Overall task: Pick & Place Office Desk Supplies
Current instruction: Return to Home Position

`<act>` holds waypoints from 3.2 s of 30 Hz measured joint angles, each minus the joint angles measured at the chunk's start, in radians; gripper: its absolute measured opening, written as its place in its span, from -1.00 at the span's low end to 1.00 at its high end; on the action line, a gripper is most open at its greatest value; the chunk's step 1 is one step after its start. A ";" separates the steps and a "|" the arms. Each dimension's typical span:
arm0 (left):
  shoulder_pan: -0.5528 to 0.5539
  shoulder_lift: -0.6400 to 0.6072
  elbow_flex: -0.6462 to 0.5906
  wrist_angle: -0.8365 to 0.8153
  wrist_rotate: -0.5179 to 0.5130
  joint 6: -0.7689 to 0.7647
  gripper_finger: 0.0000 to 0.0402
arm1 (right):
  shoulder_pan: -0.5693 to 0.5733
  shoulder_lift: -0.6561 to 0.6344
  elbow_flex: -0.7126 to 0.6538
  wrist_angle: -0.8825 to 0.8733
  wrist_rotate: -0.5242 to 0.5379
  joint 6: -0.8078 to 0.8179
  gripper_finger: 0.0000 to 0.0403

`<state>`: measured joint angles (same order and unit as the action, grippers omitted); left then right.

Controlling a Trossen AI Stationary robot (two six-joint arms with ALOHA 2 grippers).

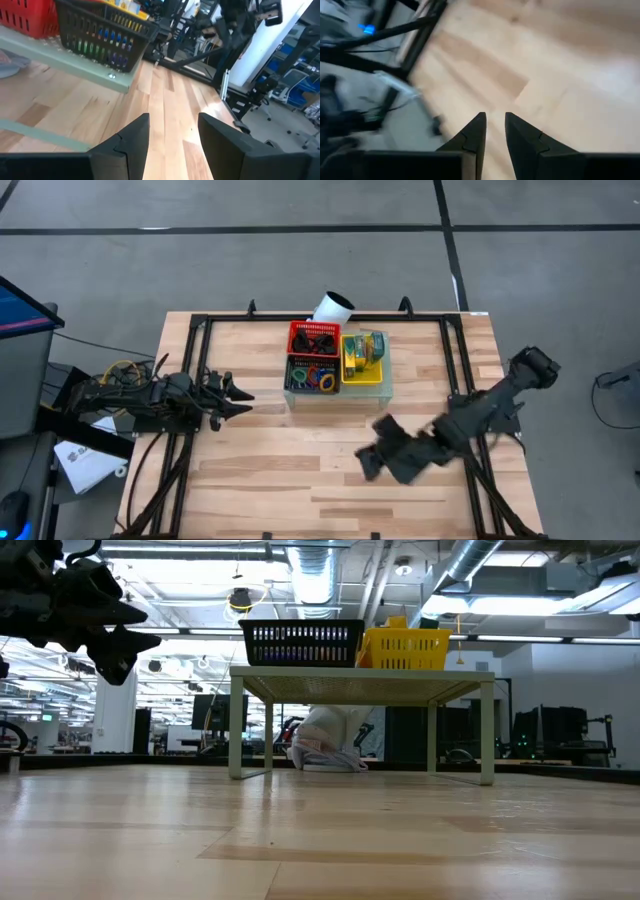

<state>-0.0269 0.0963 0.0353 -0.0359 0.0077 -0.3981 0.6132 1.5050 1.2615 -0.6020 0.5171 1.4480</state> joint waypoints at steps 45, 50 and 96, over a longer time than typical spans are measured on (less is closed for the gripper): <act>0.000 0.115 0.001 0.000 0.000 0.000 -0.19 | -0.366 -1.117 -1.065 0.871 -0.439 -1.292 -0.65; 0.000 0.115 0.001 0.000 0.000 0.000 -0.19 | -0.365 -1.309 -1.128 0.796 -0.438 -1.275 -0.65; 0.000 0.114 0.001 0.008 0.000 0.000 -0.19 | -0.518 -1.486 -1.254 0.633 -0.412 -1.317 -0.66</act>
<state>-0.0266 0.2106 0.0364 -0.0280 0.0077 -0.3981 0.0956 0.0189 0.0071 0.0312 0.1052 0.1314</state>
